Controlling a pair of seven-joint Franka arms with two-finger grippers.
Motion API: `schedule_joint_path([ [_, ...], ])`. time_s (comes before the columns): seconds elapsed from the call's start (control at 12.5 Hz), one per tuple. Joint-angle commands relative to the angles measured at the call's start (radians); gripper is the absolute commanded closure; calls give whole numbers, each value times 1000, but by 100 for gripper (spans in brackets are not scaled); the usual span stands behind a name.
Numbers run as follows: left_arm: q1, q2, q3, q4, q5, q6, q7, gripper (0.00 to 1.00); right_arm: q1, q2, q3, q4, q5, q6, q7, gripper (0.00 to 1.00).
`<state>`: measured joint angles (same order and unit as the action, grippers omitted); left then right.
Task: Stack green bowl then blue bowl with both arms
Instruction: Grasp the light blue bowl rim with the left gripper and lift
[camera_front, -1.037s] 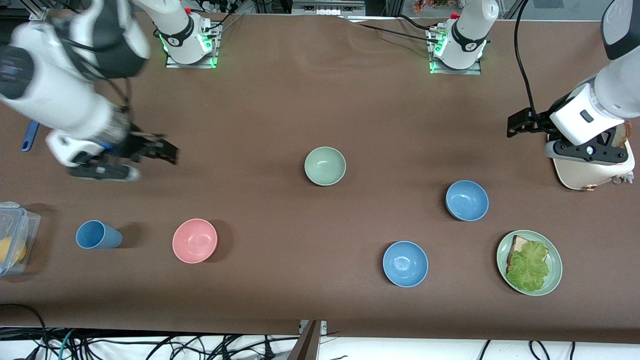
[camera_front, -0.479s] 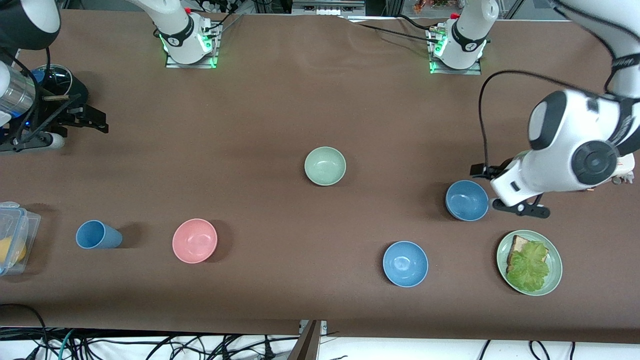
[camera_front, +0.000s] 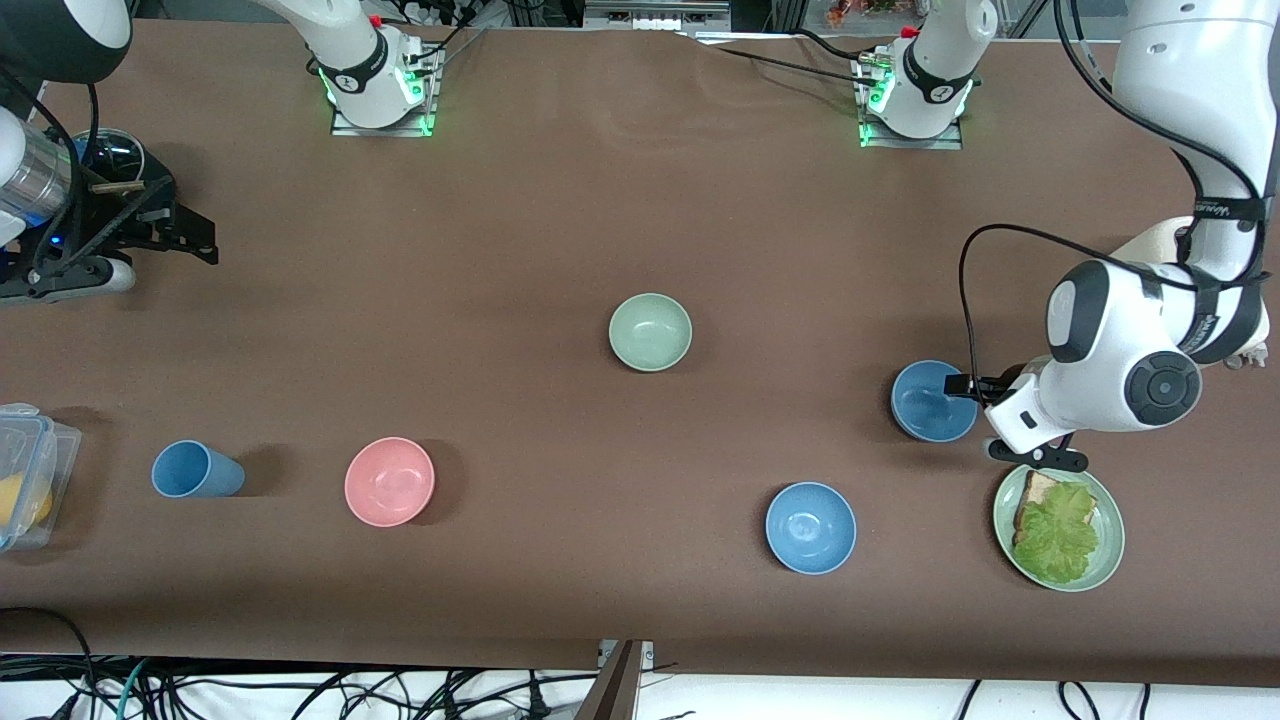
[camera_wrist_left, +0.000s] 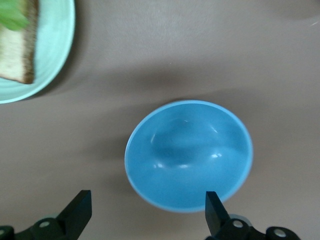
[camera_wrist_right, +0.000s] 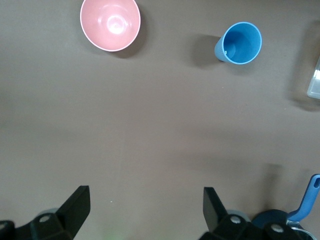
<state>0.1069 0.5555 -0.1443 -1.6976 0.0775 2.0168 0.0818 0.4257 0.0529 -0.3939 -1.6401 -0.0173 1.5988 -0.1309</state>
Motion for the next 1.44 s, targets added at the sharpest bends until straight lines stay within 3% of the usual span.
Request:
schedule_joint_path([
  [0.0, 22, -17, -4, -169, 18, 215, 71, 0, 5, -7, 7, 19, -1, -42, 7, 0],
  [0.08, 22, -8, -3, -165, 18, 221, 76, 0, 5, -7, 9, 20, 0, -34, 7, 0],
  [0.16, 22, -3, 12, -160, 18, 227, 84, 9, 5, -10, 12, 19, 8, -33, 7, 0],
  [0.24, 20, 4, 15, -158, 16, 226, 81, 44, 5, -11, 13, 17, 19, -31, 7, 0],
  [0.32, 23, 10, 15, -160, 16, 221, 90, 73, 1, -13, 18, 16, 31, -30, 5, 0],
  [0.4, 28, 11, 14, -160, 16, 217, 123, 100, -36, -15, 65, 16, 31, -31, 7, 0],
  [0.56, 51, 12, 14, -152, -4, 214, 144, 100, -253, -15, 285, 17, 31, -31, 7, 0],
  [0.64, 50, 12, 14, -152, -4, 214, 139, 100, -331, -15, 365, 17, 31, -31, 7, 0],
  [0.72, 48, 11, 12, -143, -4, 211, 138, 100, -370, -15, 392, 16, 33, -30, 7, 0],
  [1.04, 36, 0, -7, -80, -31, 102, 87, 100, -372, -15, 392, 20, 34, -29, 7, 0],
  [1.36, -9, -22, -127, 41, -84, -131, -138, 100, -372, -13, 392, 22, 34, -23, 7, 0],
])
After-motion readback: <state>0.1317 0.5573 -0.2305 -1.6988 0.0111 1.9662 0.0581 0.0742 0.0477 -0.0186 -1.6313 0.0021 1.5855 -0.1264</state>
